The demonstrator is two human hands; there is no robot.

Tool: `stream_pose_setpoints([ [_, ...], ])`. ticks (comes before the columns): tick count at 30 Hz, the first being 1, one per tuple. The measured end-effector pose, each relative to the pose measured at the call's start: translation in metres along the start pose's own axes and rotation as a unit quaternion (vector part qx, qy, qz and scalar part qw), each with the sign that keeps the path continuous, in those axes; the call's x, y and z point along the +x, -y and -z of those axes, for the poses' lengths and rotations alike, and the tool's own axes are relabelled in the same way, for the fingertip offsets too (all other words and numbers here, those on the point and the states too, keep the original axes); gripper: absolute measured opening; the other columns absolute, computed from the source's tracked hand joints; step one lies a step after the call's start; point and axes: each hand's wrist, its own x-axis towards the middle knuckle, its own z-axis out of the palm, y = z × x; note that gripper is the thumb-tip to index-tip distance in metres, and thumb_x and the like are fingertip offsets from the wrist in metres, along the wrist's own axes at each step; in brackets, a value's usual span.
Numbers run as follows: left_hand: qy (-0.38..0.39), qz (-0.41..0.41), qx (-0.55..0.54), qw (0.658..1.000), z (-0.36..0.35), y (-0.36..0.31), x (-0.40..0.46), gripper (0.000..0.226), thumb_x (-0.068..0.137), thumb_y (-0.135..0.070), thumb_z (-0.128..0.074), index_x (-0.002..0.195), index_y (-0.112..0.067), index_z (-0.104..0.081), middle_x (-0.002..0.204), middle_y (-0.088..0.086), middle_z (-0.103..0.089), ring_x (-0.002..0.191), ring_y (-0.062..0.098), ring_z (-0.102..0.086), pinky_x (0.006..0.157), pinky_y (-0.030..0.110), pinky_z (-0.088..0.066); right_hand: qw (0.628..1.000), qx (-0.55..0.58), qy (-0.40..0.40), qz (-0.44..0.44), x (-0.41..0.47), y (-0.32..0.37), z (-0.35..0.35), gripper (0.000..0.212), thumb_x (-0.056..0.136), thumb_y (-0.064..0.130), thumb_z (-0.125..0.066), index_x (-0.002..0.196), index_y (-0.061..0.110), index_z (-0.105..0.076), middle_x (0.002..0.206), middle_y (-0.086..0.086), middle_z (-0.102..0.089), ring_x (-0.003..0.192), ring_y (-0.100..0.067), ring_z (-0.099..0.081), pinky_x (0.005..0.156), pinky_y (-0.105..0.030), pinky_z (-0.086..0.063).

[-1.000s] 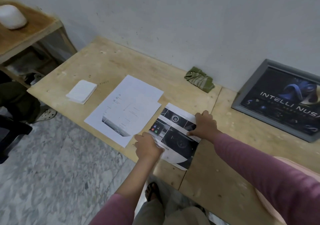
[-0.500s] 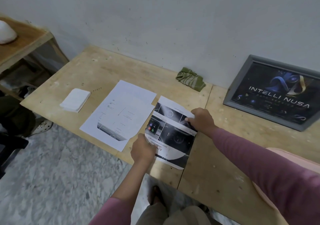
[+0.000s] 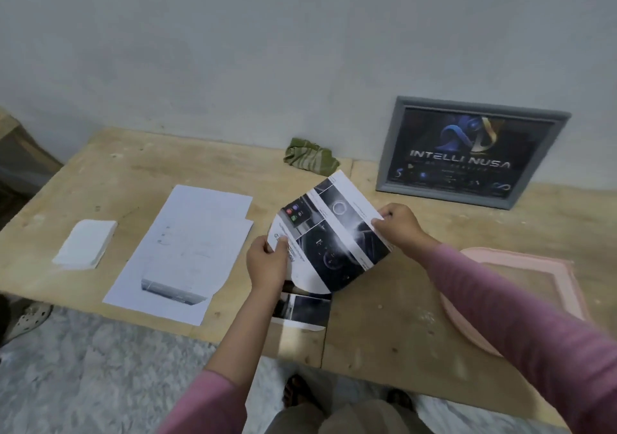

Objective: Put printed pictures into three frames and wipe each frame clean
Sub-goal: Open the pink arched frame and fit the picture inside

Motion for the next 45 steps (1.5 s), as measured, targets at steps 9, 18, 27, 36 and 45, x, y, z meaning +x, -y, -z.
stream_pose_setpoints([
  [9,0.209,-0.007,0.048,0.977,-0.130,-0.023,-0.068,0.026,0.078,-0.001,-0.051,0.059,-0.017,-0.059,0.063,0.007,-0.052,0.061,0.019,-0.044,0.059,0.028,-0.037,0.975,0.123,-0.139,-0.119,-0.060,-0.119,0.145,0.020,0.082,0.004,-0.061,0.063,0.009,-0.056,0.072,-0.009,-0.057,0.067,-0.021,-0.053,0.062,-0.029,-0.044],
  [18,0.247,-0.093,0.117,0.958,-0.215,-0.017,-0.153,0.023,0.079,0.002,-0.062,0.078,-0.020,-0.067,0.065,-0.008,-0.060,0.061,0.010,-0.053,0.062,0.023,-0.044,0.968,0.029,-0.222,-0.116,-0.127,-0.219,0.209,0.016,0.077,0.008,-0.072,0.093,0.007,-0.071,0.074,-0.004,-0.063,0.067,-0.016,-0.058,0.058,-0.018,-0.041],
  [27,0.233,-0.184,0.206,0.932,-0.229,-0.012,-0.176,0.017,0.075,0.004,-0.063,0.082,-0.010,-0.070,0.077,0.009,-0.067,0.077,0.030,-0.063,0.073,0.037,-0.051,0.969,0.111,-0.177,-0.136,-0.132,-0.254,0.210,0.016,0.084,0.001,-0.064,0.098,0.007,-0.057,0.069,0.003,-0.050,0.060,-0.009,-0.050,0.051,-0.008,-0.039],
  [36,0.291,-0.265,0.362,0.845,-0.233,0.005,-0.176,0.021,0.078,-0.019,-0.069,0.094,-0.005,-0.066,0.098,0.012,-0.057,0.092,0.027,-0.055,0.066,0.027,-0.032,0.982,-0.001,-0.162,-0.099,-0.143,-0.268,0.208,0.031,0.082,0.003,-0.066,0.112,0.002,-0.061,0.087,-0.002,-0.055,0.077,-0.016,-0.053,0.070,-0.023,-0.039],
  [45,0.285,-0.309,0.456,0.784,-0.228,0.005,-0.184,0.048,0.079,-0.043,-0.067,0.118,-0.016,-0.062,0.128,0.005,-0.046,0.118,0.026,-0.043,0.085,0.034,-0.047,0.983,-0.049,-0.167,-0.053,-0.146,-0.275,0.205,0.040,0.079,-0.001,-0.065,0.119,-0.002,-0.060,0.110,-0.015,-0.058,0.092,-0.028,-0.059,0.077,-0.025,-0.043],
])
